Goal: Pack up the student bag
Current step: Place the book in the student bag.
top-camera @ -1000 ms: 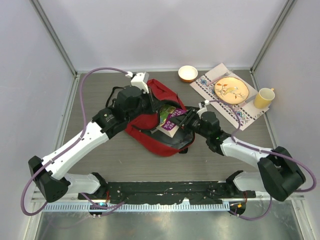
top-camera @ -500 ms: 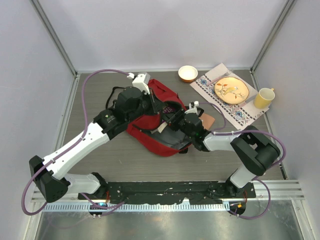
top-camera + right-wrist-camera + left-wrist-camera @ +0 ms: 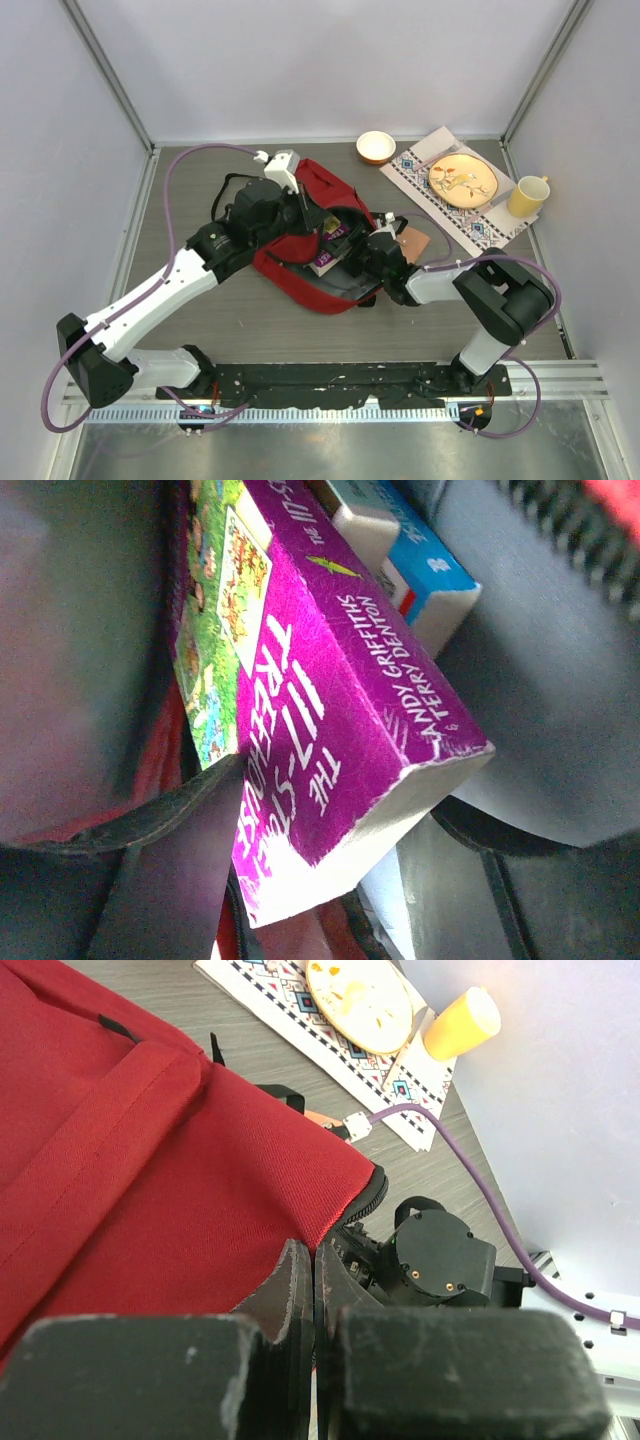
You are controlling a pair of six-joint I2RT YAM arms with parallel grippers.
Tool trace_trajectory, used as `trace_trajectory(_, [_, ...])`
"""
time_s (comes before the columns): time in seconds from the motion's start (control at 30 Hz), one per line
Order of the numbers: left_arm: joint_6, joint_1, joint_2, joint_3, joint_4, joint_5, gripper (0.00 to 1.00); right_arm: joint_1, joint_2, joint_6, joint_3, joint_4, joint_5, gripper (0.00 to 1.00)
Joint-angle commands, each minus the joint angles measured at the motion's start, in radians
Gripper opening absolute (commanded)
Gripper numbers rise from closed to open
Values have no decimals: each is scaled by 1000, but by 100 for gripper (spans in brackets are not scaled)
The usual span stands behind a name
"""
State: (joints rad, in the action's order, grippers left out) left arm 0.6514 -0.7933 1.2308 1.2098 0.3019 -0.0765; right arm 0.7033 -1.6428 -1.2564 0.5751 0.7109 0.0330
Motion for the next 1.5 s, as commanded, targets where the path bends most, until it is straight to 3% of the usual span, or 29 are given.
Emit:
trace_trajectory(0.0, [8, -4, -37, 0, -96, 30, 0, -7, 46, 92, 0, -28, -62, 65])
trace_trajectory(0.3, [11, -3, -39, -12, -99, 24, 0, -7, 136, 100, -58, -84, -64, 67])
trace_trajectory(0.4, [17, -4, -37, -15, -106, 27, 0, -7, 141, 74, -75, -45, -71, 48])
trace_trajectory(0.43, [17, -4, -37, -15, -107, 27, 0, -7, 141, 65, -73, -36, -74, 36])
trace_trajectory(0.5, [20, -3, -37, -18, -109, 29, 0, -5, 135, 57, -66, -16, -84, 26])
trace_trajectory(0.53, [22, -3, -36, -19, -113, 29, 0, -7, 132, 51, -61, 5, -87, 15])
trace_trajectory(0.6, [24, -4, -37, -21, -113, 34, 0, -7, 127, 38, -44, 33, -87, 6])
trace_trajectory(0.8, [36, -4, -36, -29, -119, 44, 0, -7, 89, -65, -6, 203, 20, 1])
trace_trajectory(0.93, [45, -3, -40, -29, -122, 61, 0, -8, -29, -167, 41, 343, 94, 1])
trace_trajectory(1.07, [60, -3, -51, -33, -132, 73, 0, -5, -139, -218, 132, 348, 110, 1])
trace_trajectory(1.23, [62, -3, -57, -42, -139, 73, 0, 2, -186, -213, 169, 329, 110, 21])
trace_trajectory(1.27, [62, -3, -59, -44, -142, 73, 0, 4, -187, -207, 169, 319, 111, 29])
trace_trajectory(1.47, [63, -3, -40, -44, -147, 101, 0, 5, -166, -161, 105, 277, 105, 48])
